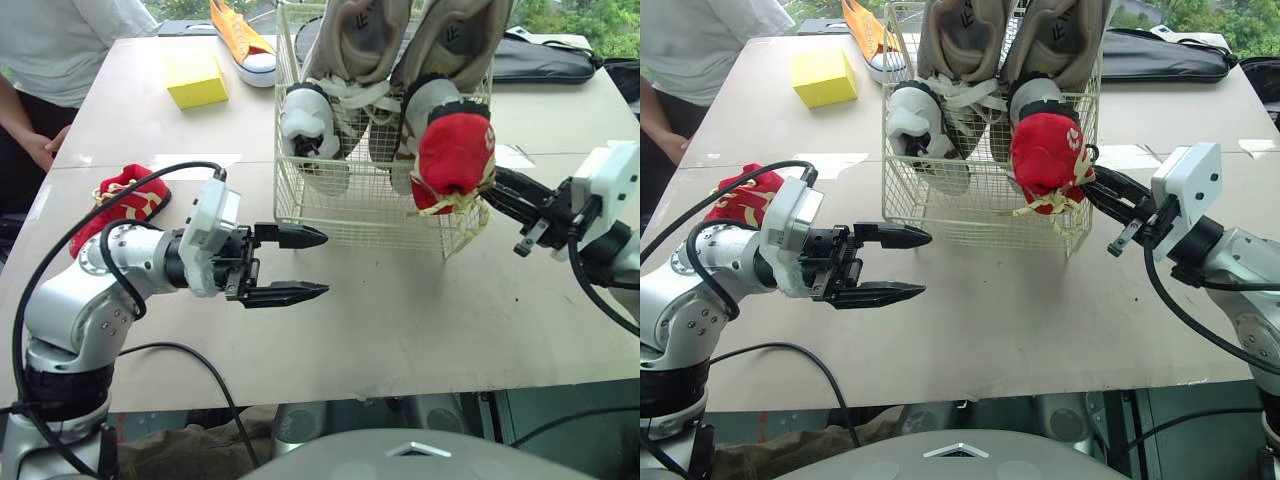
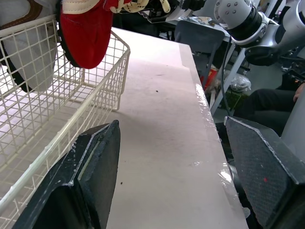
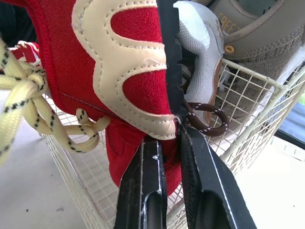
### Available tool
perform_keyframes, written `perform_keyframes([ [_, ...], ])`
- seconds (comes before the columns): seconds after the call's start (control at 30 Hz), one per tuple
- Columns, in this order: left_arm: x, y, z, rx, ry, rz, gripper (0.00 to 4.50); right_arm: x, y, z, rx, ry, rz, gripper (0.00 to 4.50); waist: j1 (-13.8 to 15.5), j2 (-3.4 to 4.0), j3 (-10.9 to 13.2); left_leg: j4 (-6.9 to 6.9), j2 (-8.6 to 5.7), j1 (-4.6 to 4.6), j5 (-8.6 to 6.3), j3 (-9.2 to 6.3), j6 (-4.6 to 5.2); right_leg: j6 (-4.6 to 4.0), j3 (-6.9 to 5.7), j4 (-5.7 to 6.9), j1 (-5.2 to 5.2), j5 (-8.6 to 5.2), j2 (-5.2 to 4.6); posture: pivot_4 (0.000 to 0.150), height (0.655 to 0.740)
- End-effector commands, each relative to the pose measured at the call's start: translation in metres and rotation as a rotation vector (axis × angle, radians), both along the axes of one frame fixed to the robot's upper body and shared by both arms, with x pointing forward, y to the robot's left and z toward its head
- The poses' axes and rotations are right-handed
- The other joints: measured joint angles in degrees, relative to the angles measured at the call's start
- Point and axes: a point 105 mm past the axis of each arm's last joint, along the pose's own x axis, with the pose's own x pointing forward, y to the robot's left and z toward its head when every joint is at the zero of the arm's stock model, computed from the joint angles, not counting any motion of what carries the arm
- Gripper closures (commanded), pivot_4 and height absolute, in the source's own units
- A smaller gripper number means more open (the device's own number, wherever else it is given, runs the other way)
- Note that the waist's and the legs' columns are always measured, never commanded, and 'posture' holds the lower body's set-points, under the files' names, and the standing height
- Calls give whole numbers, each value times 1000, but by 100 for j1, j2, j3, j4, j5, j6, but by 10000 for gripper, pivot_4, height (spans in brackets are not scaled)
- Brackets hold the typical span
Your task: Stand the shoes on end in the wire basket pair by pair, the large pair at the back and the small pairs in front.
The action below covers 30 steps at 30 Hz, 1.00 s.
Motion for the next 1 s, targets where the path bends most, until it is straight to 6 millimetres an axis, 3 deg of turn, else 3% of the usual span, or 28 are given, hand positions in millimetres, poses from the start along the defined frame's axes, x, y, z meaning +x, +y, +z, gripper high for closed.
perform_keyframes([
  [0.03, -2, -5, 9, -27, -79, -2, 6878, 0, -2, -9, -78, 18, 11, 45000, 6, 0, 0, 0, 0, 0, 0, 0, 0, 0, 0, 0, 0, 0, -1, 1500, 7400],
  [0.2, 3, -9, 13, -59, -115, 30, 6878, 4, -4, -52, -148, 144, 55, 45000, -2, -4, -6, 0, -1, 4, 0, 0, 0, 0, 0, 0, 3, 0, 0, 1500, 7400],
  [0.37, 2, -10, 13, -61, -121, 44, 6878, 2, -5, -62, -109, 215, 130, 45000, -19, -19, -15, -6, 1, 82, -1, 2, 2, 0, 1, -10, 80, -1, 4, 1500, 7400],
  [0.4, 2, -10, 12, -62, -118, 53, 6305, 2, -4, -60, -95, 212, 144, 36910, -18, -20, -16, -10, 2, 102, -2, -1, 2, 0, -2, -20, 106, -1, 4, 1500, 7400],
  [0.47, 2, -10, 11, -65, -112, 64, 6305, 1, -4, -56, -76, 204, 160, 28750, -16, -29, -21, -10, 3, 119, -2, -5, 2, 0, -7, -28, 129, -2, 4, 1500, 7400],
  [0.63, -2, -7, 8, -62, -86, 75, 6305, 12, -14, -43, -49, 141, 86, 2427, -23, -28, -21, -10, 4, 125, -2, -1, 3, -1, -2, -25, 132, 0, 4, 1500, 7400],
  [0.9, 0, 12, 6, -68, -73, 185, 6305, -3, -24, 3, -8, 66, 92, 1066, 27, -13, -11, -10, 2, 104, -2, -10, 2, -2, -11, -30, 117, 0, 0, 1500, 7400],
  [1.0, -2, 13, 1, -70, -66, 215, 6305, -22, -11, 27, 30, 62, 184, 1066, 18, -7, -8, -17, 3, 97, -5, -10, 6, -2, -11, -33, 108, 0, 0, 1500, 7400],
])
